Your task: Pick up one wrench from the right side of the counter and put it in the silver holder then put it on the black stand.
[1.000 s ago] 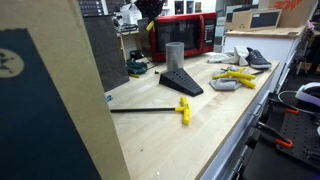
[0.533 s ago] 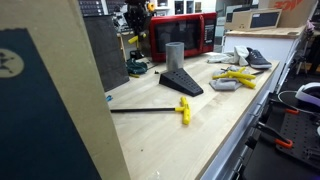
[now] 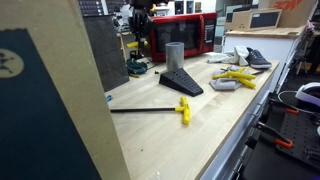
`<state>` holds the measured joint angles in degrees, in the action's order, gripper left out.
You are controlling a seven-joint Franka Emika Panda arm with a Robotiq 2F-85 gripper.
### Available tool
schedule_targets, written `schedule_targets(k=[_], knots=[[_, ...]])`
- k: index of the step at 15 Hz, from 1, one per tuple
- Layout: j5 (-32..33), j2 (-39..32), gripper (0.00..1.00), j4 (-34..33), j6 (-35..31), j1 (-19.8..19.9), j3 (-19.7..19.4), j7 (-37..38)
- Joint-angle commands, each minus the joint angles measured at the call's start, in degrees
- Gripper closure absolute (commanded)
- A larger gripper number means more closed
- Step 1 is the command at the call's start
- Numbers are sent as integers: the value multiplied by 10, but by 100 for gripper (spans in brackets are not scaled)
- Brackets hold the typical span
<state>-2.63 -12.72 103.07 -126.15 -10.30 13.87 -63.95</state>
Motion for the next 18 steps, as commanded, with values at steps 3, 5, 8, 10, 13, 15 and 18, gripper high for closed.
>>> schedule_targets(k=[3,5,8,10,13,15,18], knots=[[-19,105,96,133,-36,6,-3,24],[-25,126,96,161,-46,7,-9,28],[-52,154,96,197,-62,11,-22,25],[-77,169,96,218,-73,13,-33,20],[-128,185,96,249,-75,16,-53,-1],[-146,191,96,264,-70,17,-65,-5],[-172,191,96,284,-69,21,-83,-7]])
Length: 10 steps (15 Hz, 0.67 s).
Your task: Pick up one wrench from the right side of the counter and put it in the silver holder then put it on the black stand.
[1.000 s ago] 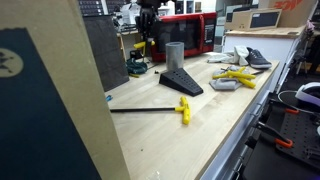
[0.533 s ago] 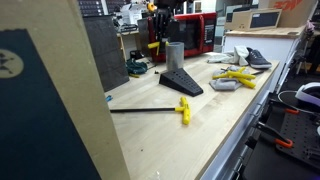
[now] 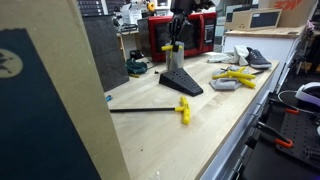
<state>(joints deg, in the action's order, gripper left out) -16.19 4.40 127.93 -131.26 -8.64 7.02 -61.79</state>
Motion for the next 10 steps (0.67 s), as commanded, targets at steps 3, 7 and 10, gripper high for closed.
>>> schedule_targets(k=[3,7,10], knots=[[-60,28,96,45,-4,7,-28,-33],[-83,30,96,52,5,10,-40,-42],[-112,31,96,61,15,7,-43,-49]])
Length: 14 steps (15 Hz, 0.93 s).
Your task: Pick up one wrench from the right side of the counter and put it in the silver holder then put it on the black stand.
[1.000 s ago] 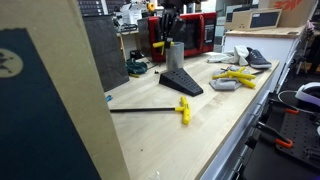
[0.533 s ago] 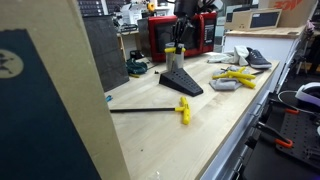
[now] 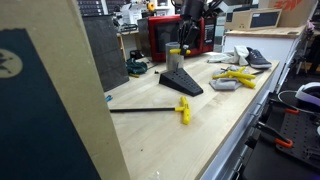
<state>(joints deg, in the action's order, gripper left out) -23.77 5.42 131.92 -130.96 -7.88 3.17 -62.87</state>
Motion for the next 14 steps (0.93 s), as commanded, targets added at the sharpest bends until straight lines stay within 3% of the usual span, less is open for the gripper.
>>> schedule_targets(k=[1,10,14], knots=[[-45,23,96,25,16,-1,-4,-40],[-33,44,96,36,111,11,-12,-28],[30,40,96,30,128,24,-19,-10]])
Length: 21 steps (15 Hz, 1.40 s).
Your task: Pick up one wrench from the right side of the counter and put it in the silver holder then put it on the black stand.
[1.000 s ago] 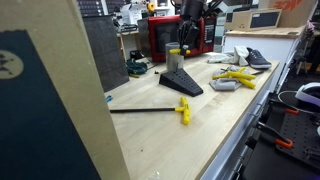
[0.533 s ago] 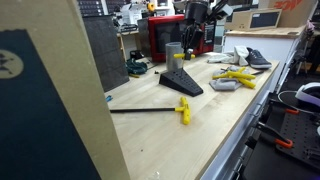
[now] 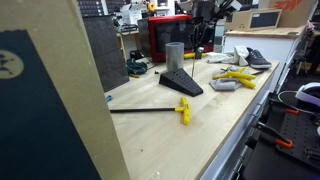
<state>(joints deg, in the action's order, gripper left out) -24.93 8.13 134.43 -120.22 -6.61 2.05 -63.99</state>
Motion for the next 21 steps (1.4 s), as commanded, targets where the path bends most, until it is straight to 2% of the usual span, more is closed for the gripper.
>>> schedule_targets(k=[1,4,6,13,17,21], knots=[[59,11,96,3,21,14,-9,2],[100,-2,96,-10,16,23,-13,-3],[96,-9,96,-18,9,22,-15,-15],[45,-32,96,-50,-14,12,-13,-51],[-6,-47,96,-59,-13,10,-10,-76],[-20,-55,96,-63,6,12,-7,-77]])
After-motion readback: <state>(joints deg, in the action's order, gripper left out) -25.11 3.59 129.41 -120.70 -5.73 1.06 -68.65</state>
